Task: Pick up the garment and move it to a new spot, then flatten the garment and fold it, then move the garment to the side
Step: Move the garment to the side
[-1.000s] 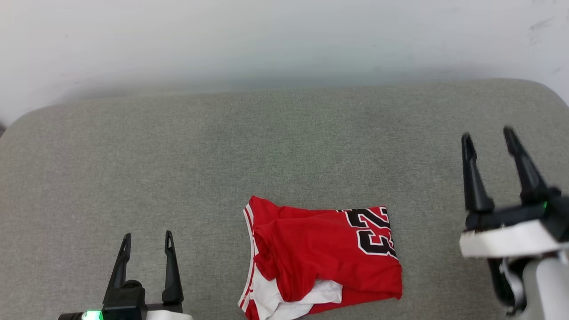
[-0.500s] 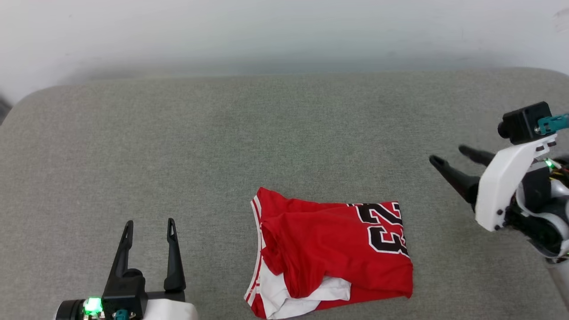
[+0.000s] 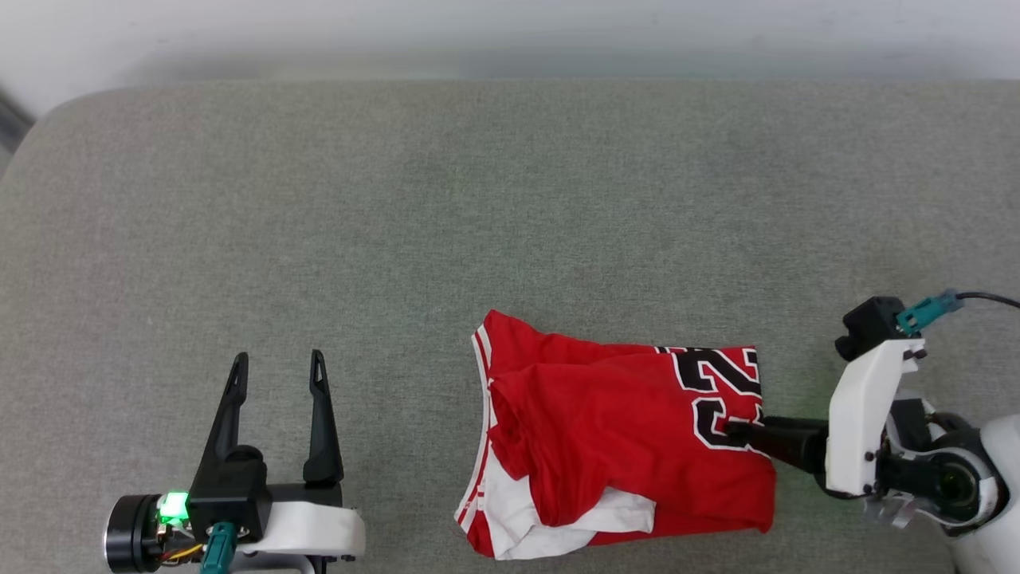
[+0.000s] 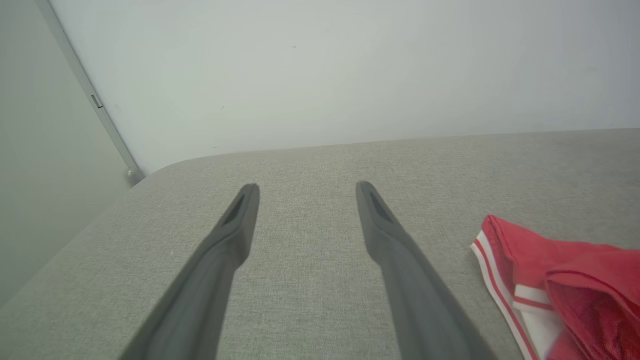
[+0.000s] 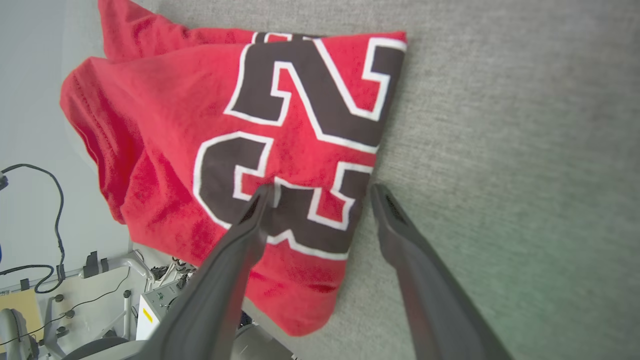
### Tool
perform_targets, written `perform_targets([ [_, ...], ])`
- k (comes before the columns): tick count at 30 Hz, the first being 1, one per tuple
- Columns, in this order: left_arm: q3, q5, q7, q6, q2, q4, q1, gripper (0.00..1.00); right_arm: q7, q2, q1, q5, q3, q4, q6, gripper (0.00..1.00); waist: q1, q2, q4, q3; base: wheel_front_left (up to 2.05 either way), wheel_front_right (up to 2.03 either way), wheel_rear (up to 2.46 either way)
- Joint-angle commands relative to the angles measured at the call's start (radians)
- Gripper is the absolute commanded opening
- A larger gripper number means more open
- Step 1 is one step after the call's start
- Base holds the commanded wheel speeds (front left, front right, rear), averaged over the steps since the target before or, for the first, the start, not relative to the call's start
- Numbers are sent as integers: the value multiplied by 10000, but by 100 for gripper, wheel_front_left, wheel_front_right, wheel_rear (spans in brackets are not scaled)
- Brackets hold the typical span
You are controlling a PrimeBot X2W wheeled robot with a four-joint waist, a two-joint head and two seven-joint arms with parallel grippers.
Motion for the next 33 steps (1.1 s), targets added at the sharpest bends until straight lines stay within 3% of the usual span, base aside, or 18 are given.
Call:
perform_targets([
  [1,-29,43,-22,-50,-45,-3,-164,100,-71,167,101,82,92,178,0,100,0,0,120,172,0,0,0],
  [6,-104,62,-22,-62,-72,23,-381,100,-407,599,228,73,602,759,-6,100,0,0,308,460,0,0,0],
  [12,-157,39,-22,-48,-102,69,-580,100,-623,512,397,-395,1556,1256,-25,100,0,0,533,657,0,0,0],
  [13,-126,-10,-22,-26,-121,74,-578,100,-991,454,341,-478,1719,1302,-26,0,0,0,578,662,0,0,0],
  [24,33,-38,-22,-46,-167,187,-121,100,-2426,-582,-1065,-380,2506,74,-2,0,0,0,317,-78,0,0,0],
  [33,397,-63,-22,-16,-180,-26,57,100,-2471,-1891,-2602,-471,3093,-1388,-2,0,0,0,-1190,-12,0,0,0],
])
